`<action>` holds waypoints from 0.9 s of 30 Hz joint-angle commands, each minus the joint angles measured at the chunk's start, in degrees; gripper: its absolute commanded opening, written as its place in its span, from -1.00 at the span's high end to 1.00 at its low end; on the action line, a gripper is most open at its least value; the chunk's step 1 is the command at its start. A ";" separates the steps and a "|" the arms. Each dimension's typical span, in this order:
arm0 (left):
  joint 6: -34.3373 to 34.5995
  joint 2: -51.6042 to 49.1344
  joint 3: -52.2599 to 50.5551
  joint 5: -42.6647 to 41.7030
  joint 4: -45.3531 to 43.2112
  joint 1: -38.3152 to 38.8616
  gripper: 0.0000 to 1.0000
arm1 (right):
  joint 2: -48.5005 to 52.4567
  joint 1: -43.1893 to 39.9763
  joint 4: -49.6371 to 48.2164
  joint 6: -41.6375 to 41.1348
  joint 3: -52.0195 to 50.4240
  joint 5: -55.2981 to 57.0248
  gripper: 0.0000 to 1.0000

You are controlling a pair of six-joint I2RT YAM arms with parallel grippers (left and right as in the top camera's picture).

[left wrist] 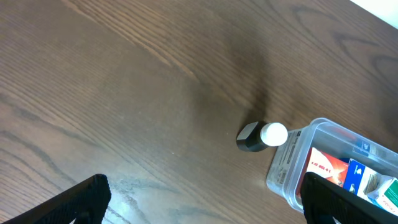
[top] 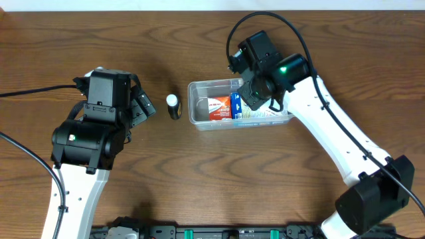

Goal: Pack container
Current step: 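Press the Panadol box down inside the container with right gripper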

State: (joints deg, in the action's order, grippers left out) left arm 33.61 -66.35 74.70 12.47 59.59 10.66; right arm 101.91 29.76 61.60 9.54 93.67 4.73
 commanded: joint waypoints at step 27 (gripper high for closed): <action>-0.17 -0.26 0.17 1.11 0.15 -0.24 -0.96 | 13.73 -8.74 7.04 1.01 0.92 -9.73 0.98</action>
State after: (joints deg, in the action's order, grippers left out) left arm 33.61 -66.35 74.70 12.47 59.59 10.66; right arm 114.04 21.23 68.75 9.98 93.80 -3.29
